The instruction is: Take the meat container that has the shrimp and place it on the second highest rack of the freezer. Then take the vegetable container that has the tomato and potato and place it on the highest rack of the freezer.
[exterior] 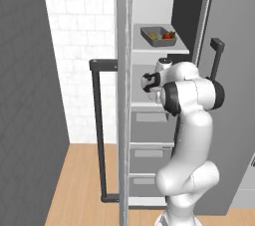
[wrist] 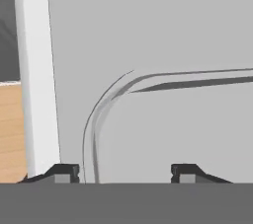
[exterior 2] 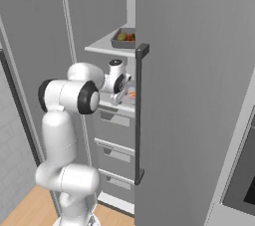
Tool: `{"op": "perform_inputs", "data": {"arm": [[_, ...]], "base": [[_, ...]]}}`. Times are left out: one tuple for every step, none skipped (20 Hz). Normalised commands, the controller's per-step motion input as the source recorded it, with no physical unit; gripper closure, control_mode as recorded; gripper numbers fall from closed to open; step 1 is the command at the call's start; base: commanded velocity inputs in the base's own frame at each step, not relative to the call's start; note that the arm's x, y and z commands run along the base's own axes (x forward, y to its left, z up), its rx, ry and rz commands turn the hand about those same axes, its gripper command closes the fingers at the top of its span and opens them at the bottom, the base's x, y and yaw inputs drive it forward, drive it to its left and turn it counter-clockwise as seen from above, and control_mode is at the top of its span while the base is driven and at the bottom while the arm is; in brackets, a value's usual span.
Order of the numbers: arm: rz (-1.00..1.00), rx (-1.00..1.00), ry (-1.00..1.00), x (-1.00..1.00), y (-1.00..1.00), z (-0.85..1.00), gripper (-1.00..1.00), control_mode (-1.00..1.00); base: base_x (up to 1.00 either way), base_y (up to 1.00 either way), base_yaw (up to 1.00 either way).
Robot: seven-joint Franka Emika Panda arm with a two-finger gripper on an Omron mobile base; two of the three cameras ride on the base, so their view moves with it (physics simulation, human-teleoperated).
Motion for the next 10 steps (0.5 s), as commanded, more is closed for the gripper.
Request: {"op": "perform_inputs", "data": {"arm": [[0.05,-0.05,-0.01,0.71,0.0,-0.45,-1.0,-1.0],[0.06,-0.07,-0.05,0.75,0.0,-0.46,-1.0,-1.0],[0.06,-0.06,-0.07,0.75,0.0,-0.44,-1.0,-1.0],[0.09,-0.06,-0.1,0.56,0.0,-0.4,-1.0,-1.0],[0.13,-0.07,-0.1,0.11,0.0,-0.3,-1.0,-1.0],[0.14,-0.09,-0.1,-0.04,0.0,-0.29,-1.0,-1.0],[0.14,-0.1,-0.09,-0.54,0.0,-0.24,-1.0,-1.0],[0.14,-0.1,-0.13,-0.75,0.0,-0.19,-1.0,-1.0],[0.13,-0.1,-0.15,-0.71,0.0,-0.17,-1.0,-1.0],[0.13,-0.09,-0.17,-0.68,0.0,-0.15,-1.0,-1.0]], "base": [[0.0,0.0,0.0],[0.0,0.0,0.0],[0.0,0.0,0.0],[0.0,0.0,0.0],[0.0,0.0,0.0],[0.0,0.0,0.0],[0.0,0.0,0.0],[0.0,0.0,0.0],[0.0,0.0,0.0],[0.0,0.0,0.0]]}}
